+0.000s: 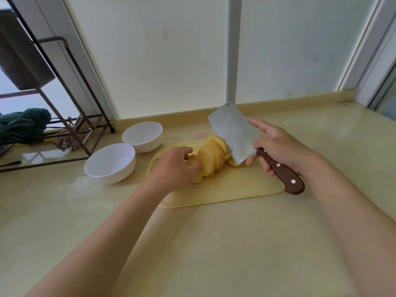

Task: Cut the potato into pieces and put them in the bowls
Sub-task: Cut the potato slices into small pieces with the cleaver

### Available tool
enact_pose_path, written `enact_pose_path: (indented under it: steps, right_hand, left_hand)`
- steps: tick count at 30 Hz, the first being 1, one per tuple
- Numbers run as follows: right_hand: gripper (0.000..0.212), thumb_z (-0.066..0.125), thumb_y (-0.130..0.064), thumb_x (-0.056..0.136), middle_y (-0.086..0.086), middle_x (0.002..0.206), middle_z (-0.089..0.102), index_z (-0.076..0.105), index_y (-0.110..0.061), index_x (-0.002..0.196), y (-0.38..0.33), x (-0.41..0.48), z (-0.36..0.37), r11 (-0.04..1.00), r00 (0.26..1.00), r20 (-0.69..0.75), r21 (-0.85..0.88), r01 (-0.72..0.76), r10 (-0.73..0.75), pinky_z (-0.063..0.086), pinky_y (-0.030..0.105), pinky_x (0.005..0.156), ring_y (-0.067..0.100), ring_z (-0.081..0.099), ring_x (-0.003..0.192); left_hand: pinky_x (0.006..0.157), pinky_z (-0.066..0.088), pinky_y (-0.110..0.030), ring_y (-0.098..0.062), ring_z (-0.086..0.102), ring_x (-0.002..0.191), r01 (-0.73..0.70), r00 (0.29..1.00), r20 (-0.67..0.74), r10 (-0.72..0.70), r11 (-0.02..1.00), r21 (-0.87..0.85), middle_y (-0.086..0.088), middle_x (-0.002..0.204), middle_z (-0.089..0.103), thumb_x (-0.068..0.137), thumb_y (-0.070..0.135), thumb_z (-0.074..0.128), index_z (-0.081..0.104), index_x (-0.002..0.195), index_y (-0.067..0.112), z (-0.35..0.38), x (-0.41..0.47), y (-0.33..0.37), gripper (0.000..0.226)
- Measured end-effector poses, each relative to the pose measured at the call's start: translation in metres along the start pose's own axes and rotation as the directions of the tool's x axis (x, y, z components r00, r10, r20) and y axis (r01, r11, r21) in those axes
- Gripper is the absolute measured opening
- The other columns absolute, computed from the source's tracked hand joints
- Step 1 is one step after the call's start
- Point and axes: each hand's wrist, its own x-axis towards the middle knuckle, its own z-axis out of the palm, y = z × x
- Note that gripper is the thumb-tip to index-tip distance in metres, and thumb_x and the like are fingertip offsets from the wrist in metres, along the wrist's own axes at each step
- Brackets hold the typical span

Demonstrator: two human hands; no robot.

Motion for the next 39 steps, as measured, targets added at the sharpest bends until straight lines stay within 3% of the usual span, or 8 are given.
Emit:
enact_pose_path:
  steps: [10,16,19,22,25,29,36,39]
  right_hand:
    - [0.071,0.04,-0.002,0.1,0.024,0.079,0.075,0.035,-0.044,0.157,0.0,-0.004,-0.002,1.0,1.0,-0.003,0.001,0.018,-0.018,0.047,0.03,0.041,0.024,0.051,0.042]
    - [0.071,0.04,-0.003,0.1,0.023,0.079,0.076,0.035,-0.049,0.153,-0.002,-0.009,-0.006,1.0,0.999,-0.023,0.011,0.029,-0.029,0.047,0.032,0.045,0.025,0.051,0.046]
    - [0.071,0.04,-0.003,0.099,0.023,0.08,0.076,0.035,-0.05,0.152,-0.002,-0.01,-0.009,0.999,0.999,-0.04,0.023,0.035,-0.034,0.048,0.032,0.046,0.026,0.051,0.046]
    - [0.073,0.04,-0.002,0.098,0.023,0.08,0.076,0.036,-0.052,0.15,-0.003,-0.012,-0.015,0.998,0.996,-0.073,0.036,0.043,-0.04,0.048,0.032,0.046,0.026,0.051,0.045]
    - [0.074,0.039,-0.001,0.096,0.022,0.081,0.076,0.037,-0.051,0.151,-0.004,-0.014,-0.025,0.998,0.991,-0.124,0.033,0.046,-0.041,0.048,0.032,0.047,0.026,0.051,0.045]
    - [0.078,0.035,-0.001,0.094,0.022,0.081,0.076,0.033,-0.047,0.157,-0.002,-0.022,-0.04,0.999,0.978,-0.202,0.005,0.044,-0.042,0.048,0.032,0.043,0.025,0.053,0.045]
    - [0.08,0.031,-0.006,0.094,0.021,0.084,0.074,0.027,-0.054,0.157,0.004,-0.03,-0.05,0.998,0.961,-0.273,-0.053,0.035,-0.048,0.052,0.034,0.046,0.025,0.056,0.047]
    - [0.082,0.031,-0.006,0.093,0.019,0.084,0.073,0.023,-0.053,0.159,0.006,-0.029,-0.049,0.997,0.96,-0.276,-0.067,0.034,-0.051,0.051,0.033,0.046,0.025,0.057,0.048]
  left_hand:
    - [0.068,0.05,-0.026,-0.014,0.059,0.077,0.006,0.999,-0.038,-0.012,0.988,-0.154,-0.001,0.086,0.062,0.076,0.026,0.083,0.07,0.093,0.018,-0.016,0.004,0.004,0.024]
    - [0.067,0.05,-0.027,-0.015,0.059,0.074,0.027,0.998,-0.055,-0.038,0.982,-0.188,-0.01,0.087,0.069,0.084,0.027,0.076,0.073,0.082,0.017,-0.024,0.001,0.009,0.011]
    - [0.063,0.047,-0.019,-0.009,0.06,0.072,-0.08,0.986,-0.155,0.059,0.988,-0.129,0.003,0.078,0.066,0.086,0.028,0.074,0.07,0.083,0.021,-0.021,-0.001,0.012,0.009]
    - [0.074,0.053,-0.017,-0.002,0.063,0.084,-0.257,0.941,-0.249,0.23,0.963,-0.082,0.008,0.092,0.064,0.086,0.024,0.073,0.07,0.087,0.023,-0.016,-0.005,0.022,0.003]
    - [0.083,0.055,-0.02,-0.007,0.066,0.085,-0.461,0.879,-0.177,0.442,0.884,-0.081,0.002,0.098,0.061,0.084,0.018,0.076,0.075,0.093,0.015,-0.001,-0.011,0.039,0.01]
    - [0.073,0.042,-0.018,-0.015,0.058,0.076,-0.694,0.708,-0.016,0.706,0.7,0.169,-0.002,0.092,0.059,0.078,0.013,0.077,0.078,0.087,0.012,0.041,-0.013,0.064,0.009]
    - [0.073,0.049,-0.037,-0.024,0.055,0.082,-0.68,0.716,0.042,0.697,0.682,0.27,-0.006,0.098,0.053,0.089,0.017,0.066,0.076,0.092,0.005,0.09,0.006,0.089,0.016]
    - [0.069,0.049,-0.037,-0.024,0.049,0.074,-0.68,0.704,0.045,0.709,0.655,0.33,-0.008,0.092,0.052,0.092,0.02,0.061,0.073,0.08,0.004,0.1,0.008,0.089,0.024]
